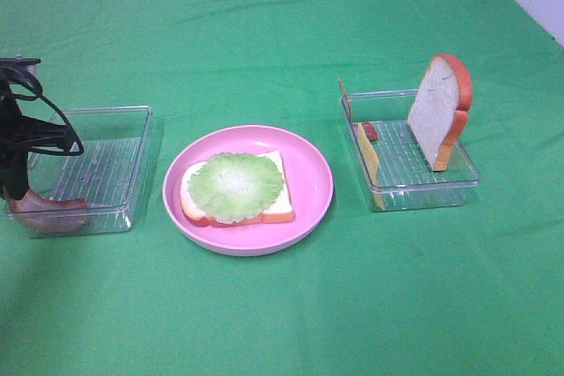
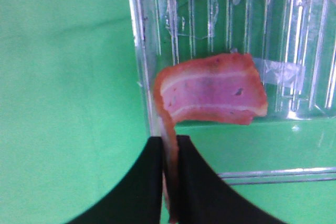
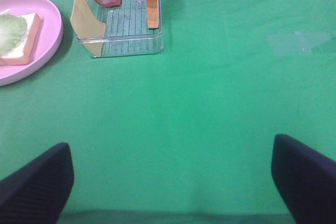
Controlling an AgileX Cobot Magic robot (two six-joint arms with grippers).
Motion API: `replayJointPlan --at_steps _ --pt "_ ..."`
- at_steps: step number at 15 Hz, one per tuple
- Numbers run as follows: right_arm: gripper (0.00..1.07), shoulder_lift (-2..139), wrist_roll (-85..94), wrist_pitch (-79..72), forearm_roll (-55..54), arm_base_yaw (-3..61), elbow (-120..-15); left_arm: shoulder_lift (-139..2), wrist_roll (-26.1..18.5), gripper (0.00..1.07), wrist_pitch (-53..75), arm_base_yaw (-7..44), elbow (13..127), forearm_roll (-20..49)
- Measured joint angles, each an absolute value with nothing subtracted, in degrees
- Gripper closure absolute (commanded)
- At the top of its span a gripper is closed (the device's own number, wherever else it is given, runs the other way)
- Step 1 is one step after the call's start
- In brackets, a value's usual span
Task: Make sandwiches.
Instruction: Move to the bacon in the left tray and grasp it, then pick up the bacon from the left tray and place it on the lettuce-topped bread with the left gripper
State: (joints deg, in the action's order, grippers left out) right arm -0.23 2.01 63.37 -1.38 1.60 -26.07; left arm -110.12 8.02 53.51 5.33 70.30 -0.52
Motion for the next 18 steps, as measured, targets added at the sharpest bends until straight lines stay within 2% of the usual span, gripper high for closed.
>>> replayJointPlan --at_steps 6,11,14,18 --pt "0.09 -0.2 2.0 63.4 -1.4 1.6 -26.1 -109.8 8.0 1.07 53.5 5.3 70.3 -0.5" --pt "0.09 -0.2 2.0 63.4 -1.4 1.6 -26.1 -97.8 8.0 1.07 57.6 6.3 73.4 1.9" --pt "0.09 -0.2 2.0 63.4 -1.4 1.6 -26.1 -95.3 6.9 1.07 60.7 8.7 77.9 6.2" --pt "0.09 -0.2 2.0 63.4 -1.4 1.6 -26.1 -95.1 3.6 1.07 59.6 14.5 82.7 15.9"
